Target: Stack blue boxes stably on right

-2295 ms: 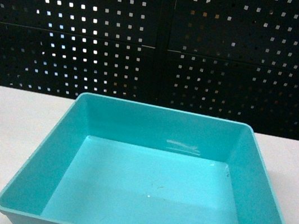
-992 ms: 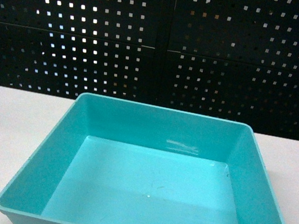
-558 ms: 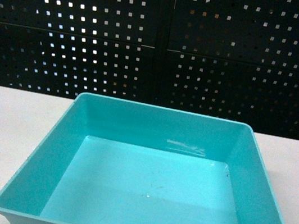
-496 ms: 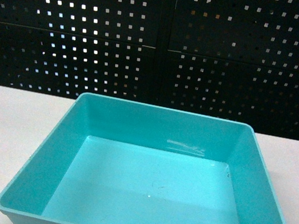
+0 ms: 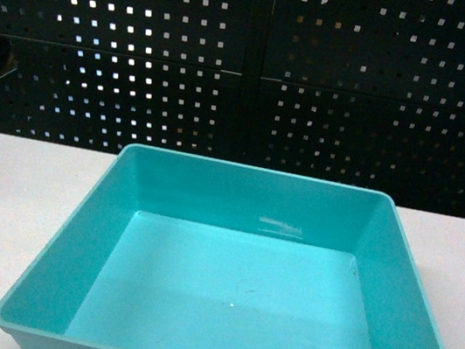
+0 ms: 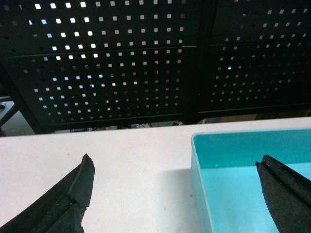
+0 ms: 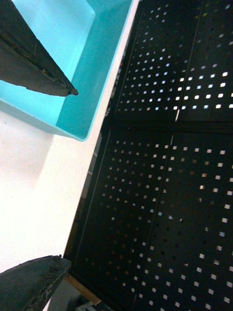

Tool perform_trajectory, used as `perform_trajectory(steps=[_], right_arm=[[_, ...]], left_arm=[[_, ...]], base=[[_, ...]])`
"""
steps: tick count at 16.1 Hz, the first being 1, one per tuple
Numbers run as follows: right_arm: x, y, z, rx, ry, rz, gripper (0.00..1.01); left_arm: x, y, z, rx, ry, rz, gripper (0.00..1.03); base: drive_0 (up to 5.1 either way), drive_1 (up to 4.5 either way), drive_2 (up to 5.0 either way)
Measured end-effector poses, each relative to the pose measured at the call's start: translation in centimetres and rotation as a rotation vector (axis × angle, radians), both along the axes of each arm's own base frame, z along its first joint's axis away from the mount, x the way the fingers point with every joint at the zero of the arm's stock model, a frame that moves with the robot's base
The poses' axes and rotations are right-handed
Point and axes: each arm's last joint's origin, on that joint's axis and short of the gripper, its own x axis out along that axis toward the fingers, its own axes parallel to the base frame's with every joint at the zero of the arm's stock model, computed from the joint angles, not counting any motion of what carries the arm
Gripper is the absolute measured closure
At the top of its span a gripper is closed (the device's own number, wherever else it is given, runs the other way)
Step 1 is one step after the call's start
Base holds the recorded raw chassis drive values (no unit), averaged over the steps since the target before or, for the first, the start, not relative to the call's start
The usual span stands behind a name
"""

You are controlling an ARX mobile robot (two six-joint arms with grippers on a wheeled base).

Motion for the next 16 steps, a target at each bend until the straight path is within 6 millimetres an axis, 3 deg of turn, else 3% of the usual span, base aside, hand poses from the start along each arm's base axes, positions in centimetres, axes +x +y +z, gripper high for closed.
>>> perform_trajectory(steps=[4, 8, 13, 16], right_arm=[[5.7, 1.4, -1.0, -0.075, 0.175, 0.09, 0.03], [9.9, 2.9, -1.1, -0.104, 0.262, 0.14, 0.03], [11.1, 4.4, -3.7, -0.102, 0.412, 0.204, 0.03], [11.3, 4.6, -4.2, -0.108, 0.421, 0.204, 0.03]], left_arm=[[6.1, -0.7, 0.0, 0.022, 0.187, -0.03, 0.05], [9.8, -2.1, 0.5, 0.024, 0.277, -0.076, 0.05], [11.8, -3.3, -2.1, 0.054, 0.403, -0.081, 0.05], [12.2, -3.5, -2.7, 0.06, 0.42, -0.076, 0.05]], base=[[0.0, 0.0, 0.0], [0.0, 0.0, 0.0], [0.0, 0.0, 0.0], [0.0, 0.0, 0.0]])
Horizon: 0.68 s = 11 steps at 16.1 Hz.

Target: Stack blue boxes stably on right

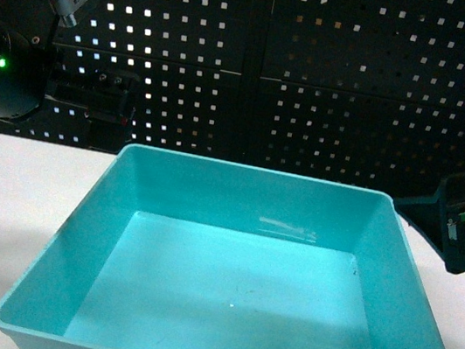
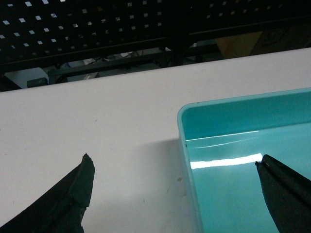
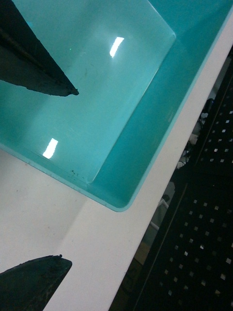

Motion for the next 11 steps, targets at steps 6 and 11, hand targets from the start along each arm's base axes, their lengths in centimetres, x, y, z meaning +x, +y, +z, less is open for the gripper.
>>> perform_trajectory(steps=[6, 11], right_arm=[[0.3, 0.2, -1.3, -0.019, 0.014, 0.008, 0.03], [0.5, 0.6, -3.6, -0.056, 0.058, 0.017, 0.03]], left_arm=[[0.4, -0.2, -1.6, 0.014, 0.044, 0.001, 0.05], [1.0, -1.0, -3.3, 0.03, 0.101, -0.007, 0.05]], base=[[0.0, 0.0, 0.0], [0.0, 0.0, 0.0]])
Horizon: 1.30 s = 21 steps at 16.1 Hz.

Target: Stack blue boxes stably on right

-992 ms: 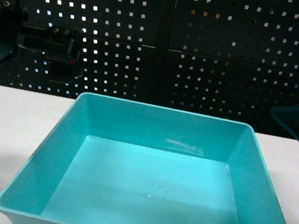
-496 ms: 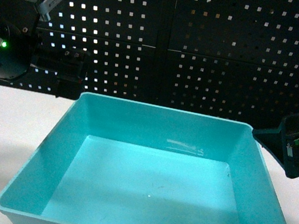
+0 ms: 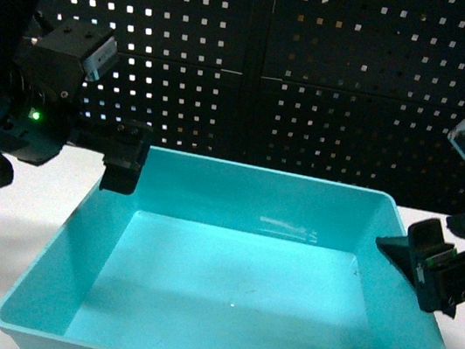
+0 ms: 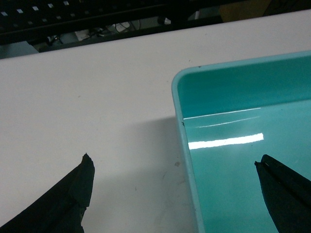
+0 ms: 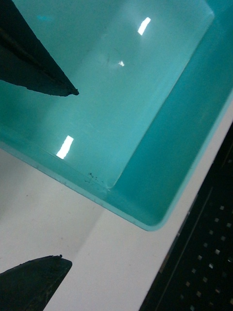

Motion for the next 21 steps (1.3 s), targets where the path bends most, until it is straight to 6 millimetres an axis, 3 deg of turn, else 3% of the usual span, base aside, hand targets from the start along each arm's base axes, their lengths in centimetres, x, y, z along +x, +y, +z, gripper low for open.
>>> perform_trajectory(steps=[2, 3, 5, 11, 13, 16, 18, 19, 21], right_arm=[[-0.3, 0.3, -4.2, -0.047, 0.082, 0.005, 0.03], [-0.3, -0.2, -5.4, -0.06, 0.086, -0.015, 0.05], [-0.1, -0.4, -5.6, -0.055, 0.087, -0.018, 0.2], [0.7, -1.3, -5.7, -0.069, 0.073, -0.046, 0.81], [0.7, -1.7, -5.7, -0.016, 0.094, -0.078, 0.92], [0.6, -1.8, -5.9, -0.001, 0.084, -0.094, 0.94], [0.2, -1.8, -6.1, -0.008, 0.062, -0.105, 0.94], [-0.8, -1.3, -6.1, -0.037, 0.04, -0.116, 0.94], [-0.7, -1.0, -6.1, -0.042, 0.038, -0.111, 0.94]], left_arm=[[0.5, -0.6, -3.7, 0.049, 0.107, 0.047, 0.05], [0.6, -1.5, -4.2, 0.05, 0.133, 0.057, 0.05], [1.0, -2.0, -4.5, 0.048, 0.15, 0.068, 0.05], [1.4, -3.0, -4.5, 0.042, 0.219, 0.155, 0.05], [0.8, -3.5, -4.6, 0.023, 0.254, 0.236, 0.05], [-1.2, -5.4, -4.7, -0.018, 0.324, 0.323, 0.05], [-3.7, -7.0, -5.5, -0.07, 0.419, 0.397, 0.05], [-5.2, -6.6, -5.4, -0.111, 0.407, 0.47, 0.26], [-5.6, -6.6, -5.4, -0.104, 0.392, 0.483, 0.43]], base=[[0.0, 0.0, 0.0], [0.0, 0.0, 0.0], [0.0, 0.0, 0.0], [0.0, 0.0, 0.0], [0.0, 0.0, 0.0], [0.0, 0.0, 0.0], [0.0, 0.0, 0.0], [0.0, 0.0, 0.0], [0.0, 0.0, 0.0]])
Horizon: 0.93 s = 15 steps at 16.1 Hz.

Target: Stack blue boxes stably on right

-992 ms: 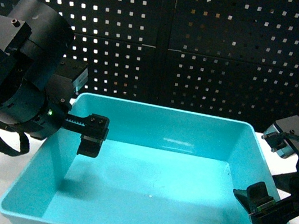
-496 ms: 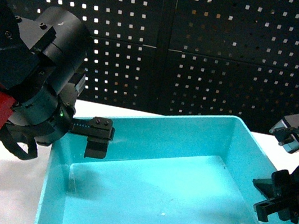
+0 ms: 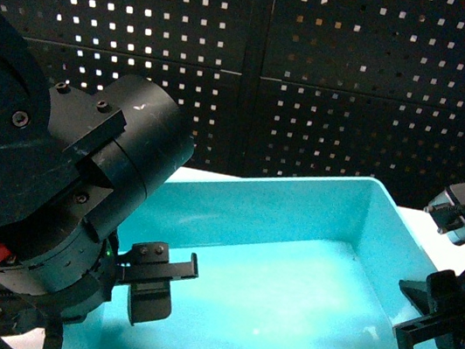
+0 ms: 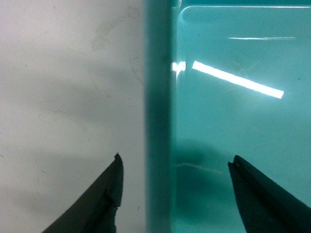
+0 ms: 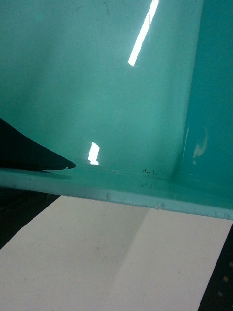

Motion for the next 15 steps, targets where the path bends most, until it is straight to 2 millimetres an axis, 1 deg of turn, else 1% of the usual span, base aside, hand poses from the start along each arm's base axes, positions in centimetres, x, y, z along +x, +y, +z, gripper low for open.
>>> perform_trajectory(steps=[1, 3, 5, 6, 8, 9, 11, 12, 13, 14, 15], right_arm=[[0.0, 0.3, 0.0, -0.002, 0.0, 0.001, 0.94], [0.0, 0.8, 0.0, -0.006, -0.002, 0.003, 0.94], [0.1, 0.8, 0.0, 0.003, -0.002, -0.003, 0.94], [0.2, 0.8, 0.1, 0.011, 0.0, -0.006, 0.94], [0.3, 0.7, 0.3, 0.025, -0.01, -0.018, 0.94], [0.7, 0.6, 0.6, 0.041, -0.01, -0.03, 0.94], [1.9, 0.5, 2.2, 0.064, -0.051, -0.046, 0.94], [2.3, 0.4, 3.6, 0.074, -0.093, -0.051, 0.94], [2.7, 0.4, 5.1, 0.087, -0.141, -0.048, 0.94], [2.9, 0.2, 7.8, 0.115, -0.205, -0.068, 0.94], [2.9, -0.1, 10.3, 0.134, -0.273, -0.078, 0.94]], left_arm=[[-0.2, 0.1, 0.0, -0.003, -0.007, 0.007, 0.52], [-0.3, 0.4, 0.1, 0.011, -0.038, 0.004, 0.74], [0.1, 0.8, 0.5, 0.044, -0.103, -0.011, 0.94], [0.2, 1.0, 0.6, 0.036, -0.111, -0.02, 1.02], [0.2, 1.1, 1.2, 0.055, -0.157, -0.067, 1.01], [0.4, 1.2, 1.9, 0.057, -0.174, -0.09, 1.01], [1.0, 1.5, 3.2, 0.053, -0.249, -0.124, 1.01], [1.0, 1.5, 4.3, 0.047, -0.289, -0.145, 1.01], [1.1, 1.5, 5.9, 0.048, -0.32, -0.159, 1.01], [0.9, 1.6, 8.9, 0.044, -0.426, -0.186, 1.01], [0.7, 1.8, 11.3, 0.033, -0.503, -0.208, 1.01]], base=[[0.0, 0.0, 0.0], [0.0, 0.0, 0.0], [0.0, 0.0, 0.0], [0.0, 0.0, 0.0], [0.0, 0.0, 0.0], [0.0, 0.0, 0.0], [0.0, 0.0, 0.0], [0.0, 0.0, 0.0], [0.0, 0.0, 0.0], [0.0, 0.0, 0.0], [0.0, 0.0, 0.0]])
